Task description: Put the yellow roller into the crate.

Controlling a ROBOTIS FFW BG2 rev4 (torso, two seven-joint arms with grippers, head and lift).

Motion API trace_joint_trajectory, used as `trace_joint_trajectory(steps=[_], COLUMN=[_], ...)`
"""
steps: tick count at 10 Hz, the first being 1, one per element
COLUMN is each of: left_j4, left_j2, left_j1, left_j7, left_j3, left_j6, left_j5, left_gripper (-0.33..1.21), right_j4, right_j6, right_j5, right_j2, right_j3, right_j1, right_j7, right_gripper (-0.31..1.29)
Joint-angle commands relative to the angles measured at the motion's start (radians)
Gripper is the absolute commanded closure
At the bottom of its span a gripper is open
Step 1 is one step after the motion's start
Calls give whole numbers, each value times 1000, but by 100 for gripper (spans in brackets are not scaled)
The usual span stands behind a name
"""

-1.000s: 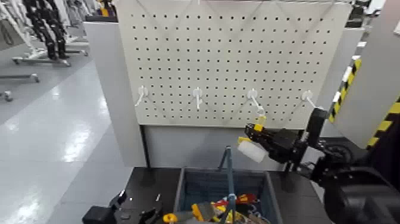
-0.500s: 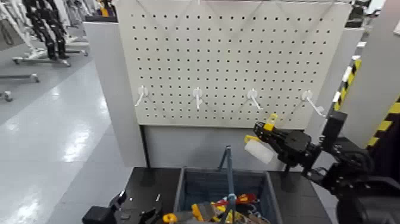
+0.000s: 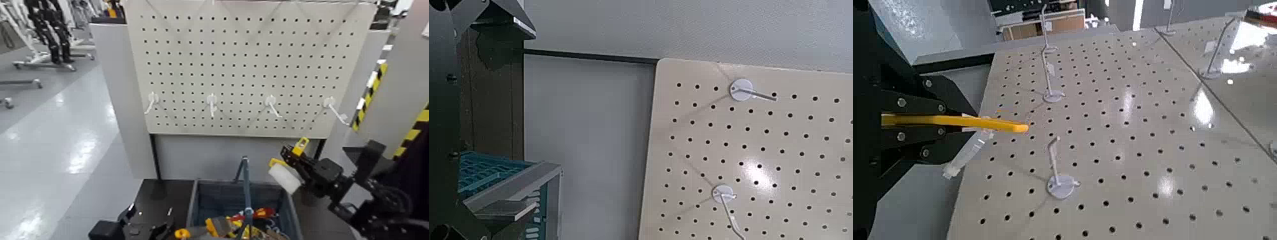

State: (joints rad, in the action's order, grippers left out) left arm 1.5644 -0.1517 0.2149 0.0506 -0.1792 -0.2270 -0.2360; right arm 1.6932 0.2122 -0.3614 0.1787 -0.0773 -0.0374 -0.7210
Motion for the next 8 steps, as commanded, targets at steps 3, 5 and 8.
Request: trace_joint_trajectory(steps=[3,5,8], left_j4=[-6,-7,-7], left_j2=[0,3,1], left_j1=[-6,-6,-6], left_j7=[5,5,5], left_j3=[-3,-3,-3], left_j6=[0,0,0], left_j5=[0,0,0], left_gripper=[11,11,11], right_j4=[-113,-179,-237], right_j6=[-1,-7,52], right_j5=[-136,-198,-251], right_j2=[-27,-33,-35], right_j3=[27,57,96], right_j1=[30,25,13], right_j7=[11,11,37], right_gripper=[126,126,126])
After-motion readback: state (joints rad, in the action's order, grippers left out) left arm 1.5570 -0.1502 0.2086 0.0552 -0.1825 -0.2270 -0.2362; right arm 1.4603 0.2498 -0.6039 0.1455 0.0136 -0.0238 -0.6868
